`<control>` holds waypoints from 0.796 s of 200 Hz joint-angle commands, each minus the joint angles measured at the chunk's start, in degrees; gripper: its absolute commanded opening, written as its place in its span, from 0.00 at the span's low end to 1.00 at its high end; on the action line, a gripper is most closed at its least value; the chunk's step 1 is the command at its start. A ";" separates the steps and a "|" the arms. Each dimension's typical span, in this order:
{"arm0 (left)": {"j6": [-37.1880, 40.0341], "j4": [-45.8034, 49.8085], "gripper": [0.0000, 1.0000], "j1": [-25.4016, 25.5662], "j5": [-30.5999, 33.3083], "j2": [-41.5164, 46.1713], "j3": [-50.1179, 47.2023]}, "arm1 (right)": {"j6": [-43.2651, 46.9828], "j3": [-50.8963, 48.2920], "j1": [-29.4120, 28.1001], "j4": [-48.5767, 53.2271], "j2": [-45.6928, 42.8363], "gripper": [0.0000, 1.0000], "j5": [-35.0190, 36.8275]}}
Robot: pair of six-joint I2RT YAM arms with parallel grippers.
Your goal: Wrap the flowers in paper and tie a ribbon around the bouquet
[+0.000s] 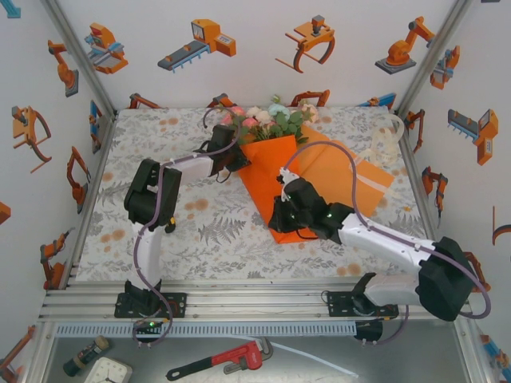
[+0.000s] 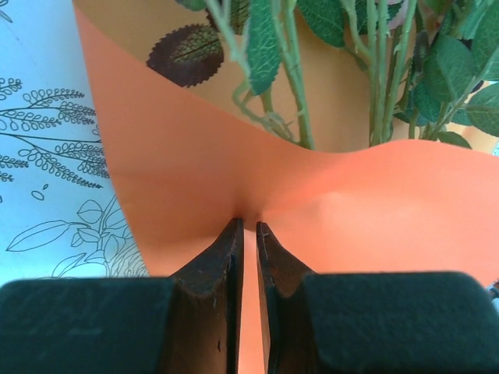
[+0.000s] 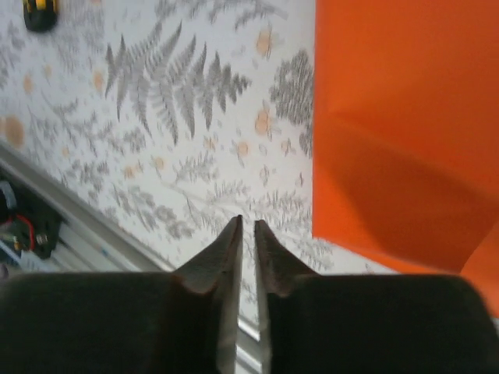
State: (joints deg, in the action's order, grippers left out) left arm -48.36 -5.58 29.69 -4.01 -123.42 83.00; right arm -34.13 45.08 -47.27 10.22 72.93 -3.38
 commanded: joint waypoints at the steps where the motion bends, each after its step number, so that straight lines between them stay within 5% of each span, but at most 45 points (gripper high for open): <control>1: 0.50 0.22 0.18 -0.13 1.10 -1.08 1.86 | -0.62 0.30 0.29 -0.76 5.22 0.01 9.94; 90: 0.50 2.18 0.17 -5.60 0.13 -7.84 8.91 | -1.52 -12.78 0.68 -12.43 10.40 0.00 7.43; 159: 3.35 3.42 0.17 -11.16 -1.40 -12.41 16.58 | -2.96 -13.14 0.72 -12.23 10.18 0.00 5.56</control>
State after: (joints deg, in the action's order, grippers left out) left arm -47.68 -4.43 20.88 -4.32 -133.38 95.90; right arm -36.53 33.36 -46.68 -5.37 82.28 2.39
